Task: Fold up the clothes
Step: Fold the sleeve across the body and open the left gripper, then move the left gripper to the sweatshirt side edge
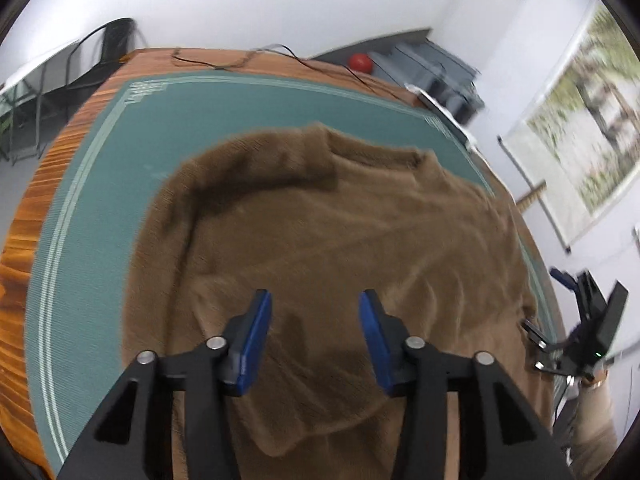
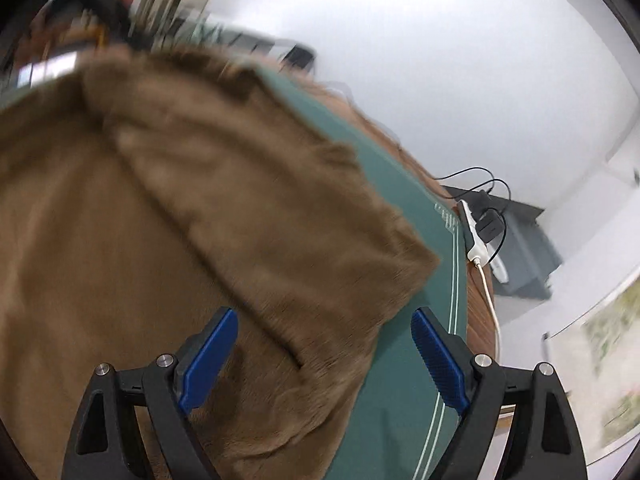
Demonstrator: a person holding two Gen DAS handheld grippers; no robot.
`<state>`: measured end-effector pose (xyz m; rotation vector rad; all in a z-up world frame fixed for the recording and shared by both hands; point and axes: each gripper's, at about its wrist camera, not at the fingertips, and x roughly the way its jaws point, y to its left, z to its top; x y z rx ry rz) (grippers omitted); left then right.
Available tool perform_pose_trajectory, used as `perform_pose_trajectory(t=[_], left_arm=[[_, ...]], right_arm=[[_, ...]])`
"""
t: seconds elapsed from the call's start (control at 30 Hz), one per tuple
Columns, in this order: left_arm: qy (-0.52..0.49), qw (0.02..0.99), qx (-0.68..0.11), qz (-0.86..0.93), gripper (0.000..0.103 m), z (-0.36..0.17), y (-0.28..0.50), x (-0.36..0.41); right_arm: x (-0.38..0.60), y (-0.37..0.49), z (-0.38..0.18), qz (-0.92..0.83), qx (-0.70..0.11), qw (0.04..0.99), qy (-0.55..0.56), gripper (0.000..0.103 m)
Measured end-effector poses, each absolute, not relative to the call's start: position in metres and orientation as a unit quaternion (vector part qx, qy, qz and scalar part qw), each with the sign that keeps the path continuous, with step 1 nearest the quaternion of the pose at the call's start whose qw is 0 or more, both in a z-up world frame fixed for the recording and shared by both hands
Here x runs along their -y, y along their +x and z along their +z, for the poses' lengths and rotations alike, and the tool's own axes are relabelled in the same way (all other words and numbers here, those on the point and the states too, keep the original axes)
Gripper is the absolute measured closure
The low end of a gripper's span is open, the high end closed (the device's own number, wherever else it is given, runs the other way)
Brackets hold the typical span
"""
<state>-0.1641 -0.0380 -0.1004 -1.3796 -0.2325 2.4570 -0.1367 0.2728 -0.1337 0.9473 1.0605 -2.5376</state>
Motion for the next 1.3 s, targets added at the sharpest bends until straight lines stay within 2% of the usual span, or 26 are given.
perform_pose_trajectory(t=[0.3,0.37,0.43,0.57,0.7,0.8,0.93,1.07,1.2,1.3], left_arm=[[-0.518,0.133,0.055,0.843,0.051,-0.138,-0.167,0.025],[-0.516,0.134,0.045,0.845,0.048,-0.139,-0.165,0.019],[-0.516,0.132,0.026,0.846,0.042,-0.14,-0.164,0.012],[-0.518,0.123,-0.009,0.847,0.041,-0.14,-0.162,0.004],[-0.514,0.125,0.003,0.848,0.041,-0.13,-0.157,0.009],[-0.511,0.123,0.009,0.851,0.036,-0.127,-0.158,0.011],[-0.521,0.115,0.009,0.846,0.035,-0.137,-0.165,0.007],[-0.516,0.117,0.004,0.848,0.031,-0.139,-0.163,0.004],[-0.515,0.129,0.019,0.847,0.031,-0.137,-0.16,0.01],[-0.508,0.147,0.057,0.847,0.031,-0.123,-0.15,0.027]], right_arm=[[-0.352,-0.158,-0.12,-0.911,-0.202,-0.022,0.36,0.011],[-0.369,-0.162,-0.117,-0.914,-0.166,-0.052,0.366,0.008],[-0.368,-0.161,-0.13,-0.905,-0.172,-0.057,0.385,0.008],[-0.356,-0.158,-0.141,-0.897,-0.2,-0.04,0.393,0.008],[-0.357,-0.148,-0.119,-0.902,-0.191,-0.007,0.387,0.008],[-0.355,-0.142,-0.096,-0.918,-0.143,0.04,0.367,0.006],[-0.34,-0.157,-0.082,-0.922,-0.063,0.116,0.364,0.001],[-0.308,-0.189,-0.107,-0.897,-0.042,0.17,0.405,0.001],[-0.288,-0.207,-0.143,-0.875,-0.075,0.143,0.456,0.001],[-0.29,-0.201,-0.148,-0.881,-0.079,0.144,0.444,0.001]])
